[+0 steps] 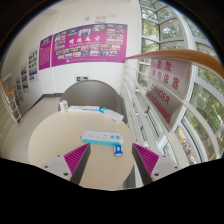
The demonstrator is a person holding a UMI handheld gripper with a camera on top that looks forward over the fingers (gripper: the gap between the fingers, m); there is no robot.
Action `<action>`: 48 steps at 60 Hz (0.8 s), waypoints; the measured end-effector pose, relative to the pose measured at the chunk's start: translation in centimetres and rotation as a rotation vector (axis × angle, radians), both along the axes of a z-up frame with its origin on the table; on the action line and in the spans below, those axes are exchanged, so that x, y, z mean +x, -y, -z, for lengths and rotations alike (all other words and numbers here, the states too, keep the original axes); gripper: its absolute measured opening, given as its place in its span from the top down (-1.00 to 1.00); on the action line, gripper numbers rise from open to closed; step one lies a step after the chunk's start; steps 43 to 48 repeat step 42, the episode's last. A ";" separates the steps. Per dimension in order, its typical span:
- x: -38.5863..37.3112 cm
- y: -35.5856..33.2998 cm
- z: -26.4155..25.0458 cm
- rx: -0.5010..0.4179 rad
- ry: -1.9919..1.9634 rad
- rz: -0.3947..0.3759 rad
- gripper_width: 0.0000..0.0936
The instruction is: Unplug charger
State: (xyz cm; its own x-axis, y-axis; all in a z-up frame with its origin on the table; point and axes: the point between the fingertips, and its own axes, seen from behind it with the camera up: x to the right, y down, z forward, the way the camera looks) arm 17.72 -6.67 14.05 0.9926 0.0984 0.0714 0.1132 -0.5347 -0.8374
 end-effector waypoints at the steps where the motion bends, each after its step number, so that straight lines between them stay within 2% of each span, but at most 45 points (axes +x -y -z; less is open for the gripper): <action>1: -0.2 0.7 -0.6 0.004 0.002 0.006 -0.84; 10: -2.7 8.0 -4.6 0.034 0.016 0.048 -0.84; 24: -5.6 17.8 -8.9 0.078 0.046 0.062 -0.83; 35: -5.5 21.3 -9.7 0.087 0.075 0.073 -0.83; 48: -6.1 22.1 -9.8 0.089 0.060 0.061 -0.83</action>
